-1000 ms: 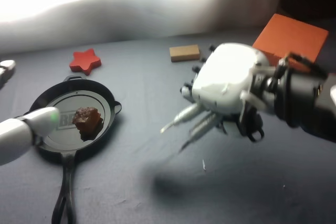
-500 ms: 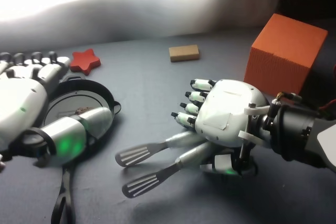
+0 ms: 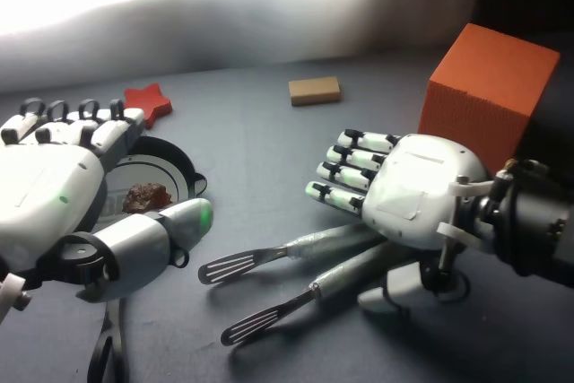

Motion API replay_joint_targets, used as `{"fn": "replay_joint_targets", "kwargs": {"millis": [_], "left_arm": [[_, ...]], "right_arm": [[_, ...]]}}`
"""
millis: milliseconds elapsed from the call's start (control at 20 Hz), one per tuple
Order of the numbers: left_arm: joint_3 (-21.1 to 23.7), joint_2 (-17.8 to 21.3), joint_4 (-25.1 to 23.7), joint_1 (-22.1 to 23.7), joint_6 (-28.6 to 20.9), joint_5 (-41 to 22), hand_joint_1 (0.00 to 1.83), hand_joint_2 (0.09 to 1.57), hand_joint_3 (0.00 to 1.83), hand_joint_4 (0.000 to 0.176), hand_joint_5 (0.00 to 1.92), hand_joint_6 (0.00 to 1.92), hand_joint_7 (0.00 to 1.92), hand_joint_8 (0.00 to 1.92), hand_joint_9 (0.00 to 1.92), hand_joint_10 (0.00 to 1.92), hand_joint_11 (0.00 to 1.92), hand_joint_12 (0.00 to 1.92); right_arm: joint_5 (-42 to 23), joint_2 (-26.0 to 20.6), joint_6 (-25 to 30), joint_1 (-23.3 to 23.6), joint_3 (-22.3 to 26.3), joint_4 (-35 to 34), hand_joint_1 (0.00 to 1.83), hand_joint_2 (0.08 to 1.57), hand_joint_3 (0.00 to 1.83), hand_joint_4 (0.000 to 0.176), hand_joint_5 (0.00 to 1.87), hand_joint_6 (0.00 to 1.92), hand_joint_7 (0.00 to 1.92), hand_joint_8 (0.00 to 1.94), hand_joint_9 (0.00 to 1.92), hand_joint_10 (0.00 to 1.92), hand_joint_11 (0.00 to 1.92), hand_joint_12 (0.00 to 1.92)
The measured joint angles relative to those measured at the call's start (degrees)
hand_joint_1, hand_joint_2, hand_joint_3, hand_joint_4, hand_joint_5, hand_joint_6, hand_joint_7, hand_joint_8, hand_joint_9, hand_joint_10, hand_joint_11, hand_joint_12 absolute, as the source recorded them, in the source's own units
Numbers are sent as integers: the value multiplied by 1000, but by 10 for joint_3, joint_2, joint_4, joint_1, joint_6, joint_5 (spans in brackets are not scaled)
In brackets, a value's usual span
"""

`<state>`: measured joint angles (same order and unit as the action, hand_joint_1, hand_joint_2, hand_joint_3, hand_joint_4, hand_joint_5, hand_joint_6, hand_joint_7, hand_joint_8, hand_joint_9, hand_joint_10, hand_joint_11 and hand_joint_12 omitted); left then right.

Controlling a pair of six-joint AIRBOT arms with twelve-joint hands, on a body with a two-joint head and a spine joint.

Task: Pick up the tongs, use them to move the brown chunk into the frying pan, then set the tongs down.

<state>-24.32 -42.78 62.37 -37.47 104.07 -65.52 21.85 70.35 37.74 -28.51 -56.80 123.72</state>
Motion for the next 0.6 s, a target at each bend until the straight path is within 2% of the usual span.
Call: {"fn": "replay_joint_targets", "kwargs": {"millis": [50,150,200,250,300,350,400,450,500,550,600], "left_arm": [[0,-2,0,2,2,-1,0,1198,0,8,128,4,167,4,161,3,0,648],[0,-10,9,10,12,0,0,1201,1,15,149,9,199,10,191,11,0,706],[0,-15,11,16,18,2,0,1209,3,23,179,14,237,15,228,18,0,776],[0,-18,10,20,24,5,0,1228,4,18,281,26,314,16,321,29,0,934],[0,-21,10,25,26,6,0,1244,3,14,353,19,372,9,387,23,0,1014],[0,-21,5,26,28,8,35,1253,2,19,423,23,438,11,469,33,0,1115],[0,-21,15,33,37,9,99,1275,3,6,547,30,577,21,591,50,20,1255],[0,-22,16,35,42,8,129,1296,2,0,654,46,707,48,673,92,71,1312],[0,-24,15,36,43,7,158,1309,0,0,782,60,855,186,718,389,192,1389],[0,-24,12,36,43,8,158,1309,0,0,782,60,855,186,718,389,192,1389],[0,-24,11,36,43,9,218,1309,0,0,932,250,850,796,660,1110,371,1554]], "right_arm": [[-2,-9,5,0,7,0,122,1034,0,0,28,12,62,25,39,17,6,3],[-16,-34,16,8,28,-1,104,1060,0,0,181,55,258,47,206,183,0,813],[-28,-53,18,17,45,0,127,1097,3,0,338,141,405,48,294,375,0,1203],[-37,-71,20,29,62,1,182,1123,4,0,474,280,567,87,355,635,0,1471],[-48,-89,22,40,77,1,223,1134,4,0,535,415,676,130,387,834,0,1610],[-59,-106,21,50,90,-7,200,1166,8,0,554,645,785,258,469,980,0,1753],[-84,-148,13,77,116,-49,263,1186,4,0,713,751,914,558,655,1153,231,1817],[-93,-166,3,89,127,-72,295,1193,4,0,845,730,997,745,752,1250,381,1832],[-100,-180,-5,99,136,-85,252,1217,9,0,935,713,1080,768,835,1259,445,1869],[-105,-196,-6,110,146,-92,252,1217,9,0,935,713,1080,768,835,1259,445,1869],[-110,-220,-7,122,160,-109,210,1259,11,0,1014,704,1142,887,902,1509,617,1919]]}}
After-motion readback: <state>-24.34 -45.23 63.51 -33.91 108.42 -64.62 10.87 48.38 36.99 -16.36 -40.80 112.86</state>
